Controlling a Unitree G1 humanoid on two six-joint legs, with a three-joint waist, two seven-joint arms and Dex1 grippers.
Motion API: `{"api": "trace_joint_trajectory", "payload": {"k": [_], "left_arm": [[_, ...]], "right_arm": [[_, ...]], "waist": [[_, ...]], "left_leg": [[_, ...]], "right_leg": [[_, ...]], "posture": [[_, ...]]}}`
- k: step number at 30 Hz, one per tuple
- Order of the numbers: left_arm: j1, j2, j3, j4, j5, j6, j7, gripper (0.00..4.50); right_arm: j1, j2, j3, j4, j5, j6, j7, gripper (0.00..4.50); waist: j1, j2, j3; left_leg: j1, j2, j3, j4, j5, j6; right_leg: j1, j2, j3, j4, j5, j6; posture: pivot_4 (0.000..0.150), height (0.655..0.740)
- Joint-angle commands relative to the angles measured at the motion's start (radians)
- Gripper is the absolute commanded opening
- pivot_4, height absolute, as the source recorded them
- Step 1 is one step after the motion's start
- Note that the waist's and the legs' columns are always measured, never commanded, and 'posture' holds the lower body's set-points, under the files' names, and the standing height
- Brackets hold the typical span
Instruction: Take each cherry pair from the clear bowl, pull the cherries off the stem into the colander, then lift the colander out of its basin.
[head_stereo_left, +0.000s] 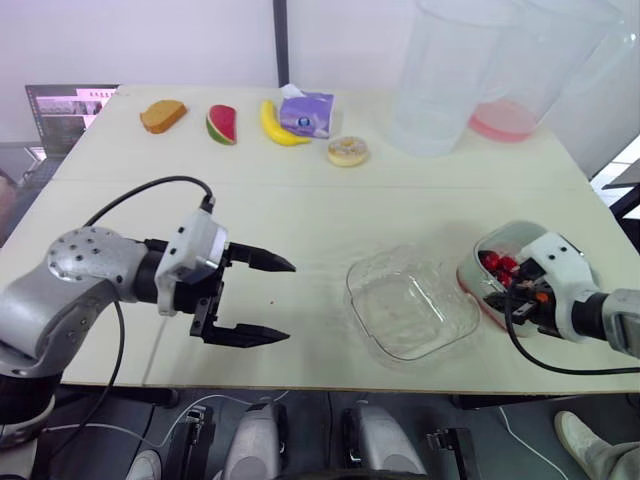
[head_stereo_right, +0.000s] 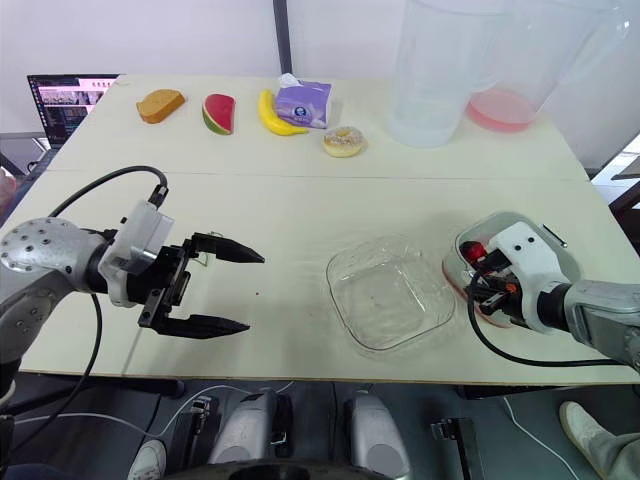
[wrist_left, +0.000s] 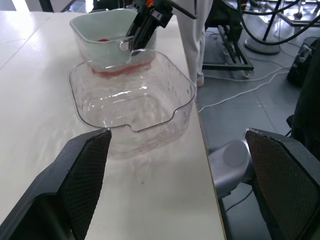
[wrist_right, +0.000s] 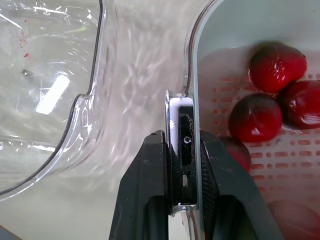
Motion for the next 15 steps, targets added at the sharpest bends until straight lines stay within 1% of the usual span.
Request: {"api": "trace_joint_trajectory", "payload": {"k": [1,7,15], "left_arm": [[0.001,0.011,0.019,-0.026,-0.001,-0.020,-0.005,4.50],[-0.004,0.009,0.011,-0.019,0.006,-0.026,-0.011,4.50],[-0.005,0.002,0.002,-0.011,0.014,-0.033,-0.020,4.50]], "right_arm": [[-0.022,0.001,-0.035,-0.028,-0.019,0.000,0.012,0.24],[-0.050,-0.012,-0.078,-0.033,-0.018,0.035,0.027,0.24],[-0.086,-0.029,-0.155,-0.083,0.006,0.119,0.061,0.24]], "waist": [[0.000,0.000,0.000],[-0.001,0.000,0.000],[-0.001,0.000,0.000]], "left_leg": [[0.000,0.000,0.000,0.000,0.000,0.000],[0.000,0.000,0.000,0.000,0.000,0.000],[0.000,0.000,0.000,0.000,0.000,0.000]], "right_leg": [[0.000,0.000,0.000,0.000,0.000,0.000],[0.000,0.000,0.000,0.000,0.000,0.000],[0.000,0.000,0.000,0.000,0.000,0.000]], "posture": [[0.150,0.7400],[0.150,0.7400],[0.150,0.7400]]}}
